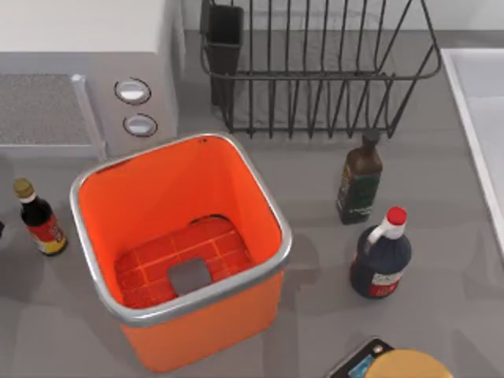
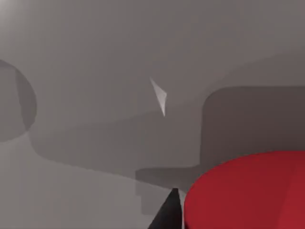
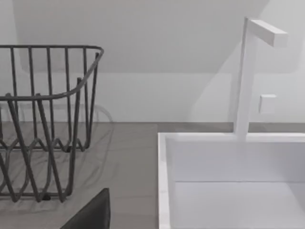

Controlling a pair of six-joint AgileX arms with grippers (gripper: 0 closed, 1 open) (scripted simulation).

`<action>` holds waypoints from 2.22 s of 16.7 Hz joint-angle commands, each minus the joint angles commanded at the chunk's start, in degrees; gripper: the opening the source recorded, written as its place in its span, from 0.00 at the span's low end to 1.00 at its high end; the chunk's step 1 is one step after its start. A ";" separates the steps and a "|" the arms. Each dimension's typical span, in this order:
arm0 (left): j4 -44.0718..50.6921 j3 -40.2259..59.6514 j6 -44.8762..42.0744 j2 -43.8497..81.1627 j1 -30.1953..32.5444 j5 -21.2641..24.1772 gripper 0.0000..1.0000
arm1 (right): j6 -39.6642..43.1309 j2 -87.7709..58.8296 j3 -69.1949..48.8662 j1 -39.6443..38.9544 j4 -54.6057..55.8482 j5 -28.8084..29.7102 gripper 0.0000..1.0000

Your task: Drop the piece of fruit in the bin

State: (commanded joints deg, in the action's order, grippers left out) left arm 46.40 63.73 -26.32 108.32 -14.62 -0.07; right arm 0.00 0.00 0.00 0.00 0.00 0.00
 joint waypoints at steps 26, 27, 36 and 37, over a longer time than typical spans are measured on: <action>28.11 23.18 12.39 -11.18 4.80 1.87 0.00 | 0.00 0.00 0.00 0.00 0.00 0.00 1.00; 27.39 22.60 16.52 -12.15 6.25 2.36 0.00 | 0.00 0.00 0.00 0.00 0.00 0.00 1.00; 22.16 18.03 70.01 -17.37 22.83 8.07 0.00 | 0.00 0.00 0.00 0.00 0.00 0.00 1.00; 21.64 17.80 76.80 -17.67 24.89 9.00 0.00 | 0.00 0.00 0.00 0.00 0.00 0.00 1.00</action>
State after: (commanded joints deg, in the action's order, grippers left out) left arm 68.05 81.54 50.47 90.64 10.27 8.94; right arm 0.00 0.00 0.00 0.00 0.00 0.00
